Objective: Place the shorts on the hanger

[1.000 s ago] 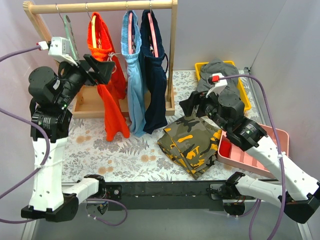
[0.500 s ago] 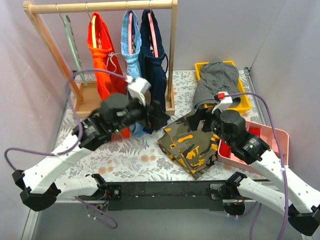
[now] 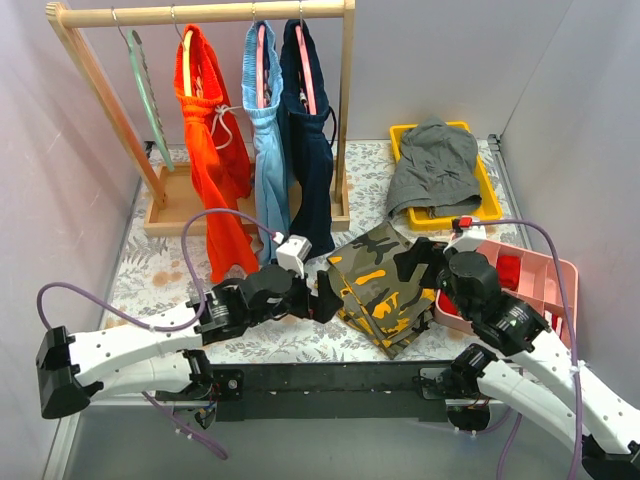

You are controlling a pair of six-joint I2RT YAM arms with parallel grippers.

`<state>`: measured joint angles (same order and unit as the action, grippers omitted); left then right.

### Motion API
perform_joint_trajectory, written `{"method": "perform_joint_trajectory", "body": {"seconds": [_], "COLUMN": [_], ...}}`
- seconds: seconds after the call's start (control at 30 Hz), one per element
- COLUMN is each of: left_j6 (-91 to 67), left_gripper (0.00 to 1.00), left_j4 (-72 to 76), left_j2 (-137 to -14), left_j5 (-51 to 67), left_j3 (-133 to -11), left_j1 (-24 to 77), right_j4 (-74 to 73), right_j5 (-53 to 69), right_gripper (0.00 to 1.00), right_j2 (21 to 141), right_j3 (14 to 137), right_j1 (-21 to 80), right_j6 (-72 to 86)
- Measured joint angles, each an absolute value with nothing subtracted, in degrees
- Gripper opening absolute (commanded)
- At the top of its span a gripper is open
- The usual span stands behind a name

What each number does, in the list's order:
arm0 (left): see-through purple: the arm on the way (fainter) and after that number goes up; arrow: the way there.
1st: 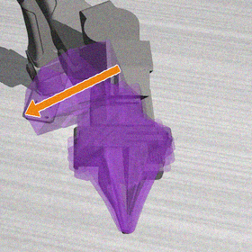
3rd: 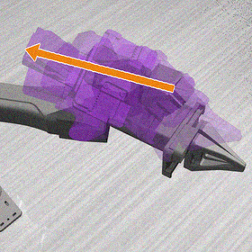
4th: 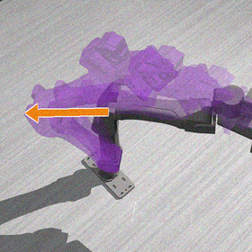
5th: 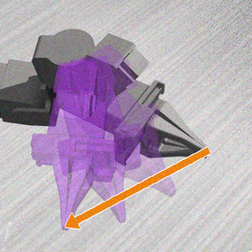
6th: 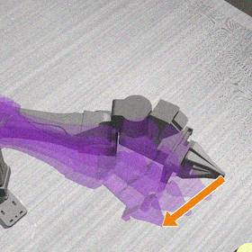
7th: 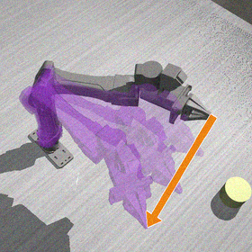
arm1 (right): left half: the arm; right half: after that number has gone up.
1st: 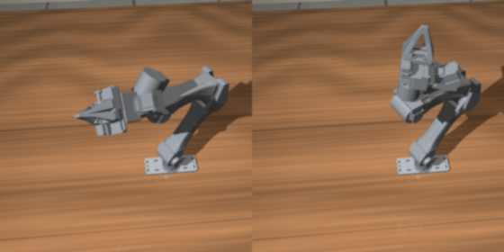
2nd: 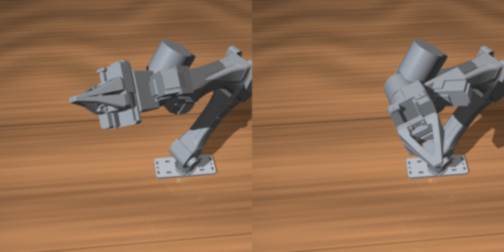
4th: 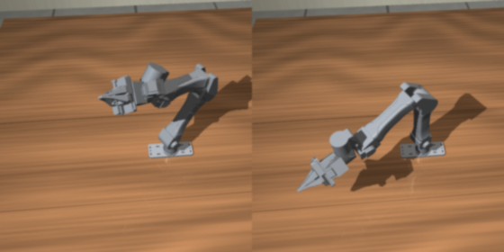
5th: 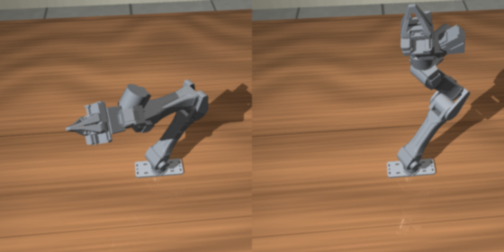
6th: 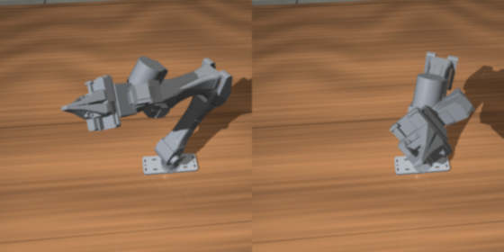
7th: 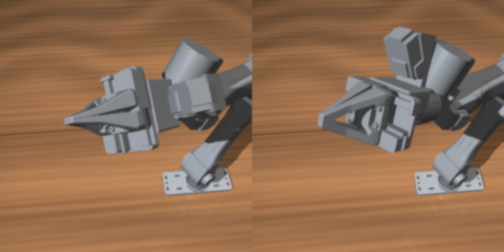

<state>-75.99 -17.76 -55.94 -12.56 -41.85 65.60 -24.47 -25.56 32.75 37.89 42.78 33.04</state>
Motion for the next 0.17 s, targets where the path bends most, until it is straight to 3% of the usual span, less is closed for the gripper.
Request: {"method": "perform_joint_trajectory", "body": {"seconds": [0.17], "left_j6": [-78.94], "left_gripper": [0.98], "left_j4": [-13.8], "left_j2": [-51.75], "left_j5": [-13.65], "left_j3": [-40.14], "left_j1": [65.6], "right_j4": [-24.56], "right_j5": [-25.17], "right_gripper": [0.99], "right_j2": [31.97], "right_j3": [37.71], "right_j1": [42.78], "right_j6": [33.36]}}
